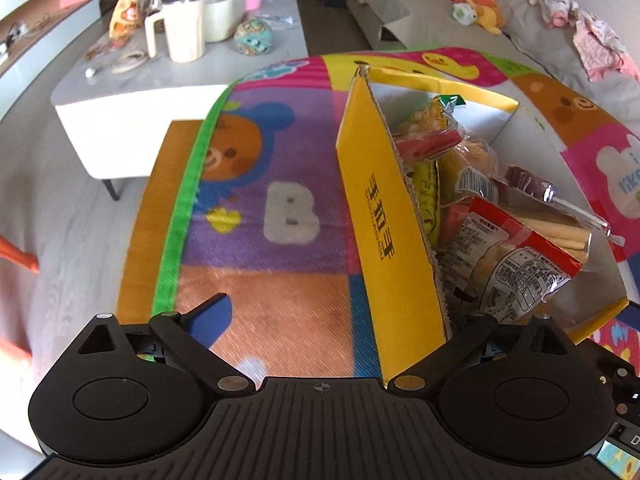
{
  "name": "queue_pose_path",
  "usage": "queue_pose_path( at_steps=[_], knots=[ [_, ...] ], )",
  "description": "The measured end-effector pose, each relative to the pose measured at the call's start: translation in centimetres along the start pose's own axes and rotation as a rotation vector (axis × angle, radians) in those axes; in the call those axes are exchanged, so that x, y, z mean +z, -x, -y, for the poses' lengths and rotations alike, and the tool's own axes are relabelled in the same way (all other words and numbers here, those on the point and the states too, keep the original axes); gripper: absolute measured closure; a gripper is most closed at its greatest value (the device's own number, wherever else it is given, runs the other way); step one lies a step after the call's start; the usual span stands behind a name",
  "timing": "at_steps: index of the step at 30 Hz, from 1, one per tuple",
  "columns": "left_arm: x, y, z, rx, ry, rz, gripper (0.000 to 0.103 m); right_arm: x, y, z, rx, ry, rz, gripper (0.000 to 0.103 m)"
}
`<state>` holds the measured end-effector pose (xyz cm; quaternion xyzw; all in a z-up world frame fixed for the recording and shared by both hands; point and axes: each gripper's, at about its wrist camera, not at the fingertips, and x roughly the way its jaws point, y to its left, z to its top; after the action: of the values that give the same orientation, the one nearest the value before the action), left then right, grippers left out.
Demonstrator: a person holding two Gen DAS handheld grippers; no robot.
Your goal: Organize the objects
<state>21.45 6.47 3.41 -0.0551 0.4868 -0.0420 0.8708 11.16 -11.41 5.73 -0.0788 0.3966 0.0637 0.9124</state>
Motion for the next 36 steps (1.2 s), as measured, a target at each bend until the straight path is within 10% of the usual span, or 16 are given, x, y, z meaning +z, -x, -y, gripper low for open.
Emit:
queue_pose_path(
  at_steps=[11, 22, 36],
  knots=[
    [1.8, 0.1, -0.5, 0.035, -0.102, 0.073, 0.005, 1.1, -1.0, -2.2, -0.051, 0.010, 0.027, 0.031],
    [-5.8, 10.7, 0.6, 0.093, -0.044, 0.423, 0.005, -3.7, 2.3, -0.3, -0.043, -0.019, -0.015, 0.013],
    [-20.0, 8.6, 7.4, 0.096, -0.134, 0.235, 0.005, -14.0, 4.9, 2.0, 0.045, -0.070, -0.009, 0.000]
  ],
)
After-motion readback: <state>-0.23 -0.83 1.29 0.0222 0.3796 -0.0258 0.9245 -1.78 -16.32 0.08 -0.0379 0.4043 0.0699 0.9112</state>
